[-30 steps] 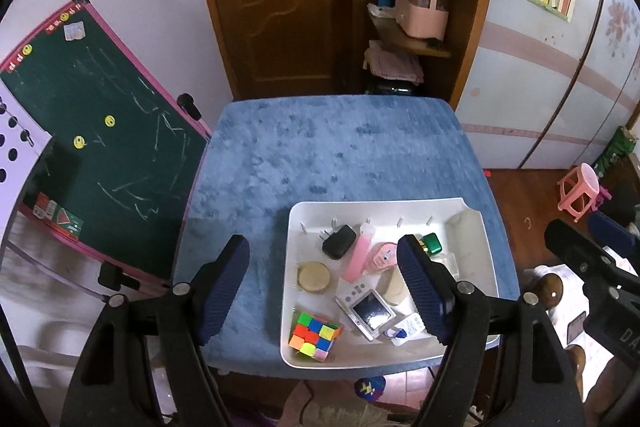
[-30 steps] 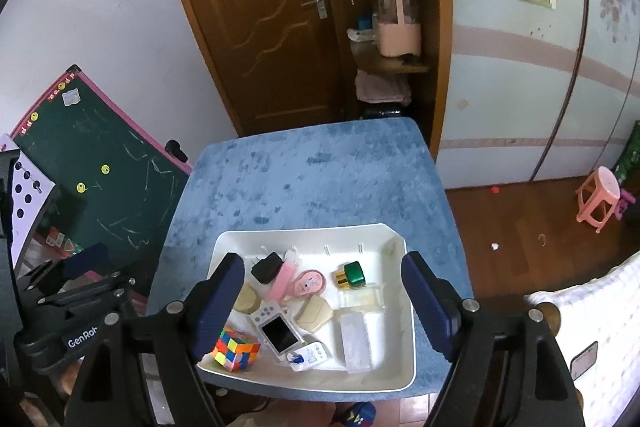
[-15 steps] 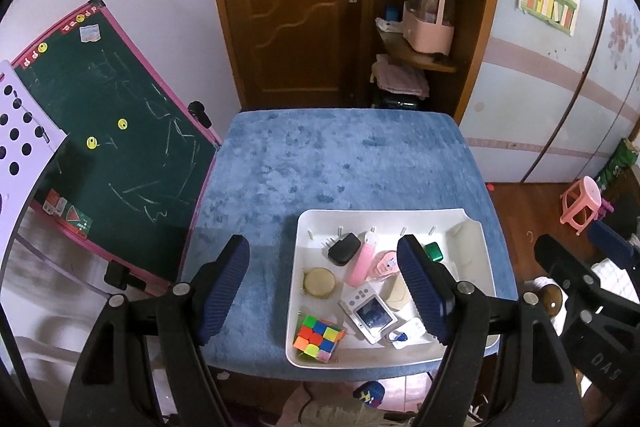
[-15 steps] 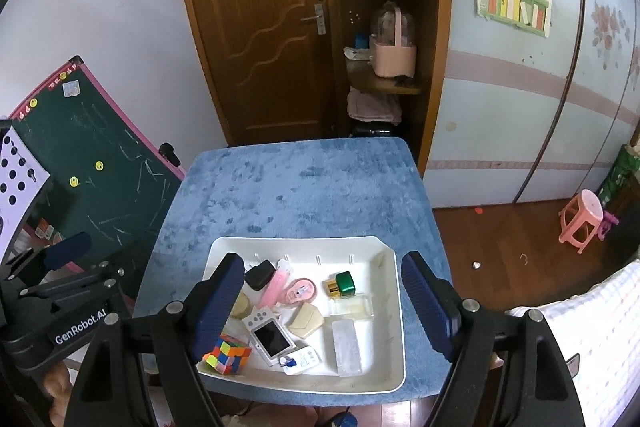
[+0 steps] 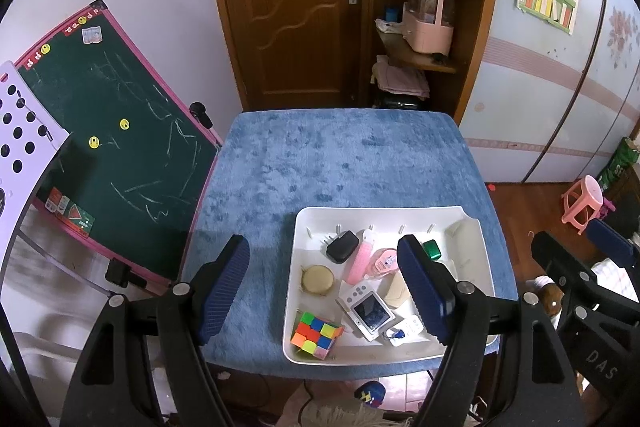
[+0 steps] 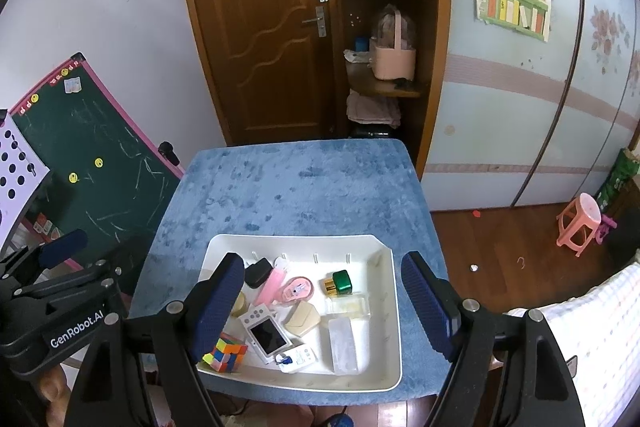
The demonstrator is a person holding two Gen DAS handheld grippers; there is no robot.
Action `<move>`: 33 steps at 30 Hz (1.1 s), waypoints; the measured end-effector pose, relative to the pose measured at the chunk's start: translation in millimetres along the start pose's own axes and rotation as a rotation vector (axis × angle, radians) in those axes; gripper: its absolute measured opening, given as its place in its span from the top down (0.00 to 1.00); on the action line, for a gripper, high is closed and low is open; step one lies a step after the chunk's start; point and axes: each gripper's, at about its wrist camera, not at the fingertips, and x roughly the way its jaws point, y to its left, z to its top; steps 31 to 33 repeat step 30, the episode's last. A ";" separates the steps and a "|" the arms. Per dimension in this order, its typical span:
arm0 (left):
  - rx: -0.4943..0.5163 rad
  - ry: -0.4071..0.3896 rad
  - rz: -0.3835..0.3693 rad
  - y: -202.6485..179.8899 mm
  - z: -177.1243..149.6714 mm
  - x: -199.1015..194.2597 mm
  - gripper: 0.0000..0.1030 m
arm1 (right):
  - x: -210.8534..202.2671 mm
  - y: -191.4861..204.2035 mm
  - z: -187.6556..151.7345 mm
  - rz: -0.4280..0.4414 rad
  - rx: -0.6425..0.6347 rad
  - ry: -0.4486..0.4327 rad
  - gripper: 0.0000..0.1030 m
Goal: Organize rigid objects
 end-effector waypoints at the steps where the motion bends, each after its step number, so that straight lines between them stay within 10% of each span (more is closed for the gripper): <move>1: 0.001 0.000 0.000 0.2 0.0 0.3 0.23 | -0.1 -0.7 0.3 0.001 0.001 0.001 0.21; 33: -0.003 0.012 -0.004 -0.9 -5.3 -2.0 0.23 | 0.0 -0.4 1.0 -0.003 -0.005 -0.011 0.21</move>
